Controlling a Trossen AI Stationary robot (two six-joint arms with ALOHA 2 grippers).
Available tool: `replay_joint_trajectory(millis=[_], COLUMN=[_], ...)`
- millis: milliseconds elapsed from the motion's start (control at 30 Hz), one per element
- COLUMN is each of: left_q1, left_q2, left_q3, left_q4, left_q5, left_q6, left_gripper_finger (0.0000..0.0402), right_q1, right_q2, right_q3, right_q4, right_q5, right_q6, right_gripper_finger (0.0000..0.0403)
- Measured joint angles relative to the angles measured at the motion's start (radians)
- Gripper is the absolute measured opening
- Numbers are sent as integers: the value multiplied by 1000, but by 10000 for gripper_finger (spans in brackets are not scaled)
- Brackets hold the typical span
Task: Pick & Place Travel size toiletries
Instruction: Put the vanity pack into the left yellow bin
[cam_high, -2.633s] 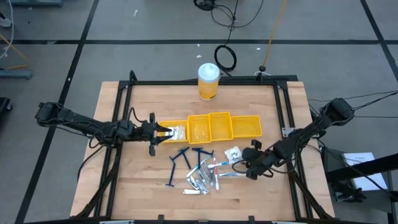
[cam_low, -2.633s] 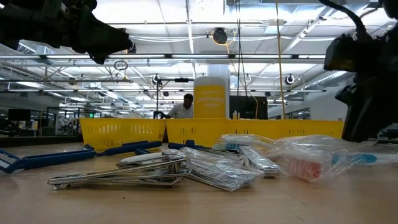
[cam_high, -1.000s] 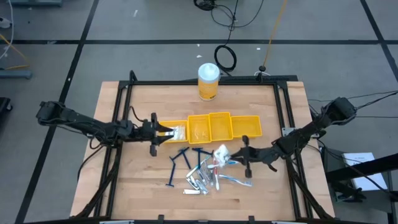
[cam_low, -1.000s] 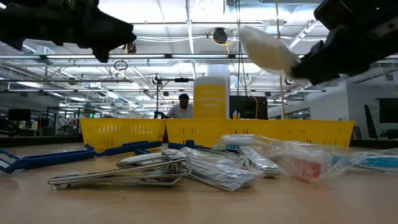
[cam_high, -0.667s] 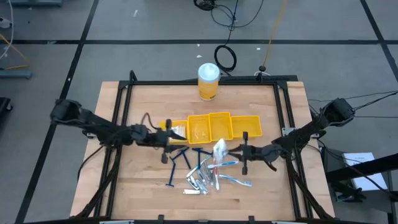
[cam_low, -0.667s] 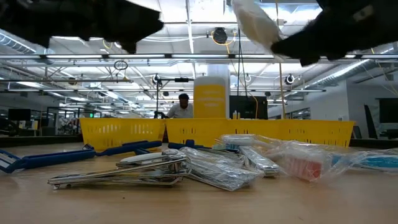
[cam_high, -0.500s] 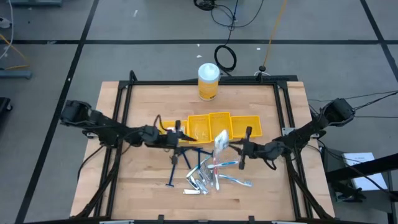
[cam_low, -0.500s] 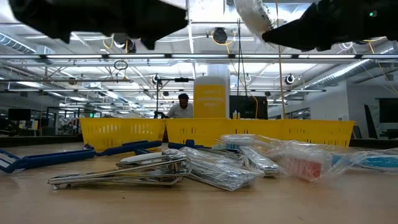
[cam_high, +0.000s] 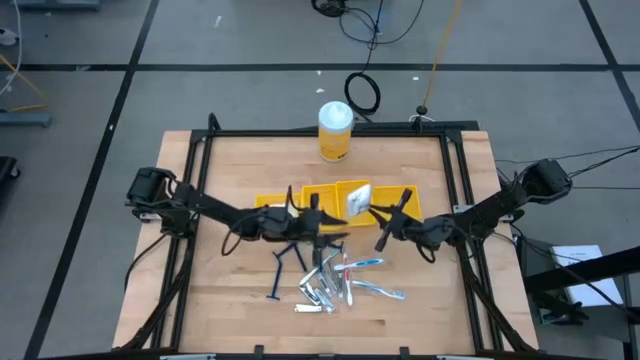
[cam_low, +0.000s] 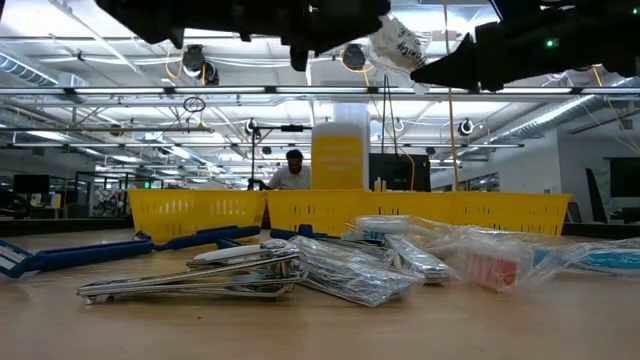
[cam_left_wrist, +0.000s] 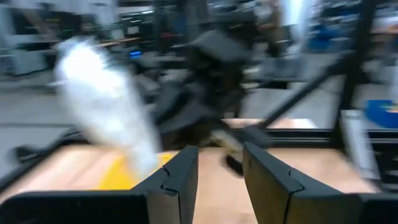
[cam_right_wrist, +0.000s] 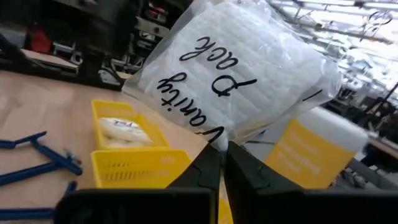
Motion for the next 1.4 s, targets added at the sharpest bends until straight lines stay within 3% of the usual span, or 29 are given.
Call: replay_joint_trajectory(millis=[167,500,700,1100,1400], left_q1=[-6,-8,-8,-7,26], left_q2=[-18,-19,-19,-19,-19], left_q3=[5,5,5,4,4], left_q4=[-34,-38,-50,-91,-84], left_q5=[-162,-207,-323,-127,-150], left_q6=[80,76,72,-11,-57], left_gripper_finger=[124,124,124,124,124], right_q1=[8,6,6,6,6], right_q2=[0,0,0,0,0], right_q3=[0,0,0,0,0], right_q4=[107,128,127,128,128], right_q5=[4,4,2,0,-5], right_q6=[-113,-144,-121,-118,-89], right_gripper_finger=[4,4,4,4,4])
